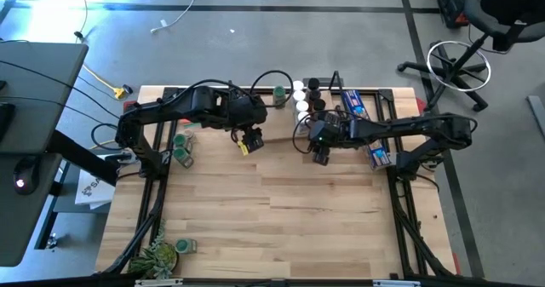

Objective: Shelf spices
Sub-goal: Move the right brown seasoning bottle to the center of the table

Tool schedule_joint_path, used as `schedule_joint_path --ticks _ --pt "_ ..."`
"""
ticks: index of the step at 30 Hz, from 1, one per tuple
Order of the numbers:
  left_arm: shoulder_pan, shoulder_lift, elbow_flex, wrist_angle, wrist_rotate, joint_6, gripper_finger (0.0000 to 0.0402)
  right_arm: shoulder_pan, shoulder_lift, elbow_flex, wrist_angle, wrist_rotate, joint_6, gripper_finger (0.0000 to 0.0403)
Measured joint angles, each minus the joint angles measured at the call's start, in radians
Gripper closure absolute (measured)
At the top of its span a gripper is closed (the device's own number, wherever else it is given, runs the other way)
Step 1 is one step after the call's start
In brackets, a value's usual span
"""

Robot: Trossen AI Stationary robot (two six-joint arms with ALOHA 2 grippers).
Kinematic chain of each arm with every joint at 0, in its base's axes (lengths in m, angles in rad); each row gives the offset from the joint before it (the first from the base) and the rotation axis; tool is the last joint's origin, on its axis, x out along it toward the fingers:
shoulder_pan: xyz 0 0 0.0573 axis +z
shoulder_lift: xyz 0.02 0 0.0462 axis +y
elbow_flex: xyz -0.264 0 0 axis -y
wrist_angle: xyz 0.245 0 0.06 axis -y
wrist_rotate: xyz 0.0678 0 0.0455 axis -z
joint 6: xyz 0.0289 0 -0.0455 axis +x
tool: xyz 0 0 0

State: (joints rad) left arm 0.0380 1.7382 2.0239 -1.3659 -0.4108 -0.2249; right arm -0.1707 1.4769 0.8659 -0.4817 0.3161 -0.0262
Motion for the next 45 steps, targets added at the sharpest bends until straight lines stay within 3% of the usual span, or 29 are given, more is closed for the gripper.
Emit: schedule_joint_path --ticks 15,26,45 --pt "0.000 0.000 0.000 -0.004 -0.028 0.000 0.0126 0.024 -0.065 0.004 -0.138 0.041 -0.107 0.0206" --pt "0.000 0.000 0.000 -0.008 -0.028 0.000 0.0126 -0.028 -0.063 -0.037 -0.039 0.021 -0.217 0.0206" --pt "0.000 0.000 0.000 -0.008 -0.026 0.010 0.0126 -0.049 -0.063 -0.114 0.034 -0.079 -0.192 0.0206"
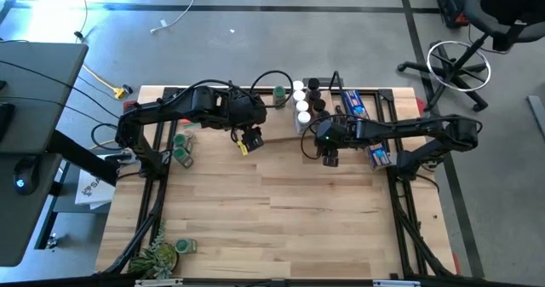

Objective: Shelf spices
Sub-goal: Move the right brown seasoning bottle to the center of the table

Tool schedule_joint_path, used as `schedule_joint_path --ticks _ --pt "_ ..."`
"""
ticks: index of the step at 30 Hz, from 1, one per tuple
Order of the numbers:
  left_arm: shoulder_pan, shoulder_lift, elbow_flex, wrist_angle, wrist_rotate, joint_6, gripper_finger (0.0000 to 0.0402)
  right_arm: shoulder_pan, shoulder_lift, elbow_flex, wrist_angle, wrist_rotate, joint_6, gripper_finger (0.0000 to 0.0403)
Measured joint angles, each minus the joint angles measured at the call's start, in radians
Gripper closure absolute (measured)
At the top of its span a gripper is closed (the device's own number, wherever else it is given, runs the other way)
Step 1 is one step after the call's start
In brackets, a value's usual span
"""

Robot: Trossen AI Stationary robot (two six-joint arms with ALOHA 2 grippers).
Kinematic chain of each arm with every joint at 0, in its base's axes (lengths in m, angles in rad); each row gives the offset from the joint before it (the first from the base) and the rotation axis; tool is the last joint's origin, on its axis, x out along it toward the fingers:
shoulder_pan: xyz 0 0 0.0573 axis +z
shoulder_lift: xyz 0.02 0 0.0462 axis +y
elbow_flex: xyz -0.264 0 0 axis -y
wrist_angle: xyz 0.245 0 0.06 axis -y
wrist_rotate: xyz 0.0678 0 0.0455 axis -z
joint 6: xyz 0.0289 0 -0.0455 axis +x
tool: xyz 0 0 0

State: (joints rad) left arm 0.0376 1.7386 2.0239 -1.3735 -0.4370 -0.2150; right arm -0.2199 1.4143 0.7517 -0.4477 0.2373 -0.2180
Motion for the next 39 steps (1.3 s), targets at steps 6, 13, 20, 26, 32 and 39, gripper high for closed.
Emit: schedule_joint_path --ticks 6,13,20,26,32,39 --pt "0.000 0.000 0.000 0.000 0.000 0.000 0.0126 -0.001 0.012 -0.002 0.024 -0.008 0.000 0.0206" --pt "0.000 0.000 0.000 0.000 0.000 0.000 0.0126 0.048 0.024 0.000 0.016 -0.047 0.006 0.0206" --pt "0.000 -0.001 0.000 0.000 0.010 0.000 0.0126 0.168 0.022 0.001 0.004 -0.087 0.087 0.0206" --pt "-0.004 -0.029 -0.001 -0.038 0.011 -0.001 0.0126 0.282 0.023 0.000 0.047 -0.134 0.154 0.0206" --pt "-0.024 -0.088 -0.001 -0.090 0.010 -0.017 0.0126 0.349 0.056 -0.003 0.251 -0.126 0.134 0.0206" --pt "-0.041 -0.164 -0.001 -0.109 0.008 -0.019 0.0126 0.351 0.246 0.148 0.314 -0.115 0.102 0.0206"
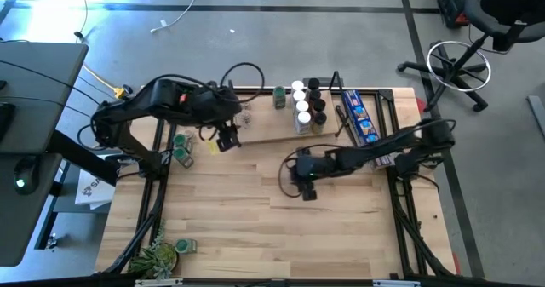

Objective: Shelf spices
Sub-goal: Move the right brown seasoning bottle to the center of the table, then adjust the shelf

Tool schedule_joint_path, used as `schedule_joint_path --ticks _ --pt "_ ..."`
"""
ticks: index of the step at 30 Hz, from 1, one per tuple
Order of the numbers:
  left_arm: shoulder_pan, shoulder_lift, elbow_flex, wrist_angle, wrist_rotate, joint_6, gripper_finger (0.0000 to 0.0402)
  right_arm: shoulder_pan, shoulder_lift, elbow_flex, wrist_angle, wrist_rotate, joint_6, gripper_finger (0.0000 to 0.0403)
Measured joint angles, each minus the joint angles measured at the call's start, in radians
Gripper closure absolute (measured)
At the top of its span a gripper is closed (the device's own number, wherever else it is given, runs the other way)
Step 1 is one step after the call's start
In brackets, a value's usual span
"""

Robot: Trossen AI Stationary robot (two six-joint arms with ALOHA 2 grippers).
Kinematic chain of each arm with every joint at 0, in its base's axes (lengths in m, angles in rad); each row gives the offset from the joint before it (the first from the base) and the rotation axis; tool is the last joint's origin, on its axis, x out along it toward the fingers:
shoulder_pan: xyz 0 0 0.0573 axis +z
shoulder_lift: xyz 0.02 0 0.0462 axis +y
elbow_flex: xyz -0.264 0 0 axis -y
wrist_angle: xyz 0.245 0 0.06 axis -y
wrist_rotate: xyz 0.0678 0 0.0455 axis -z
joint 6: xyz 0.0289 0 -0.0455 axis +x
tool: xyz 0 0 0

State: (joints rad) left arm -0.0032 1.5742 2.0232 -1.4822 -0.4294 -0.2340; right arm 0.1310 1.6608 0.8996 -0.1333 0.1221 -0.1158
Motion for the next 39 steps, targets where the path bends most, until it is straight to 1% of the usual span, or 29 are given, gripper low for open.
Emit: schedule_joint_path --ticks 3,6,9,12,14,16,19,21,24,26,28,29,32,34,39 --pt "0.000 -0.024 0.000 0.000 0.000 -0.002 0.0126 0.001 0.075 0.144 -0.052 0.000 -0.149 0.0206" --pt "-0.006 -0.041 0.000 -0.001 -0.001 -0.024 0.0126 0.001 0.117 0.291 -0.213 0.003 -0.304 0.0206" --pt "-0.014 -0.053 0.000 -0.007 0.001 -0.057 0.0126 -0.005 0.132 0.390 -0.400 0.035 -0.327 0.0206" --pt "-0.033 -0.054 0.000 -0.009 0.022 -0.095 0.0126 -0.017 0.096 0.472 -0.579 0.068 -0.233 0.0206" --pt "-0.054 -0.053 -0.006 -0.008 0.038 -0.096 0.0126 -0.025 0.049 0.513 -0.700 0.070 -0.133 0.0206" --pt "-0.077 -0.055 -0.039 0.006 0.051 -0.104 0.0126 -0.027 -0.018 0.533 -0.790 0.071 -0.028 0.0206" --pt "-0.111 -0.057 -0.110 0.054 0.101 -0.112 0.0126 -0.016 -0.156 0.539 -0.883 0.088 0.108 0.0206" --pt "-0.125 -0.057 -0.176 0.107 0.149 -0.126 0.0126 -0.001 -0.261 0.534 -0.959 0.144 0.203 0.0206" --pt "-0.131 -0.057 -0.279 0.151 0.170 -0.223 0.0126 0.000 -0.404 0.531 -1.093 0.222 0.353 0.0206" --pt "-0.116 -0.057 -0.350 0.175 0.177 -0.285 0.0126 -0.006 -0.492 0.530 -1.170 0.274 0.448 0.0206" --pt "-0.095 -0.057 -0.422 0.231 0.209 -0.308 0.0129 -0.008 -0.567 0.530 -1.216 0.313 0.529 0.0206" --pt "-0.082 -0.057 -0.459 0.268 0.242 -0.301 0.0132 -0.008 -0.599 0.530 -1.230 0.330 0.559 0.0206" --pt "-0.047 -0.057 -0.562 0.388 0.356 -0.245 0.0146 -0.007 -0.673 0.530 -1.239 0.366 0.598 0.0206" --pt "-0.021 -0.057 -0.624 0.419 0.410 -0.210 0.0161 -0.007 -0.704 0.530 -1.239 0.376 0.616 0.0206" --pt "0.052 -0.057 -0.766 0.438 0.442 -0.126 0.0214 -0.007 -0.723 0.530 -1.240 0.383 0.633 0.0206"
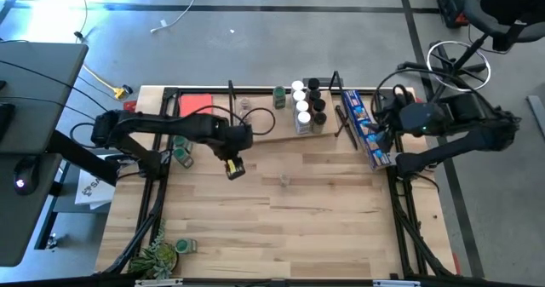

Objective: Shelf spices
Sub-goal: Adjust the shelf, then put the right brown seasoning bottle on the shelf aligned with the other brown seasoning bottles

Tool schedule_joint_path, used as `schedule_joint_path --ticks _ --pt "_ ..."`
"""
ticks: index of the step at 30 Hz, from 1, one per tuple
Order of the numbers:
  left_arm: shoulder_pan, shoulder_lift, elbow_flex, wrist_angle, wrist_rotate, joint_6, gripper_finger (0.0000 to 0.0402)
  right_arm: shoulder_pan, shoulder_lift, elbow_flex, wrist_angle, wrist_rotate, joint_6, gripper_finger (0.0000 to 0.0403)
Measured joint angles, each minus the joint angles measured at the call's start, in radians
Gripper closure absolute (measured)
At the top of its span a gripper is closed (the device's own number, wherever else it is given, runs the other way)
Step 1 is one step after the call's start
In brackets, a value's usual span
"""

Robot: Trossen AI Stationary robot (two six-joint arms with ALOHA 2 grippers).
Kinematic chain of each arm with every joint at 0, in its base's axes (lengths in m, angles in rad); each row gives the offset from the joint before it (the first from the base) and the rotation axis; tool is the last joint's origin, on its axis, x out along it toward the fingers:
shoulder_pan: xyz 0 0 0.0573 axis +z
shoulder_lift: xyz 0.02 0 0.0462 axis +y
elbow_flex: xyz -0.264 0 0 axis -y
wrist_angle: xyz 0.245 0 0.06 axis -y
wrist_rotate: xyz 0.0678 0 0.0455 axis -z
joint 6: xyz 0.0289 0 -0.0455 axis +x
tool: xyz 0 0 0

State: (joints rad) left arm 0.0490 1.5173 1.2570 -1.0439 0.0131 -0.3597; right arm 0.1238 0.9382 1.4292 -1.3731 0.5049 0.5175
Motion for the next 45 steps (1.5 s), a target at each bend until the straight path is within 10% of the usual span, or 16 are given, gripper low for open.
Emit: schedule_joint_path --ticks 13,33,45 --pt "0.191 0.000 -0.171 0.191 0.001 0.117 0.0318 0.000 0.092 -0.002 0.001 0.006 -0.021 0.0206" --pt "0.335 0.000 -0.181 0.233 -0.035 0.267 0.0328 0.000 0.174 -0.002 0.005 -0.008 -0.020 0.0206" --pt "0.244 0.000 -0.026 0.032 -0.021 0.280 0.0328 0.000 0.174 -0.002 0.013 -0.007 -0.020 0.0206"
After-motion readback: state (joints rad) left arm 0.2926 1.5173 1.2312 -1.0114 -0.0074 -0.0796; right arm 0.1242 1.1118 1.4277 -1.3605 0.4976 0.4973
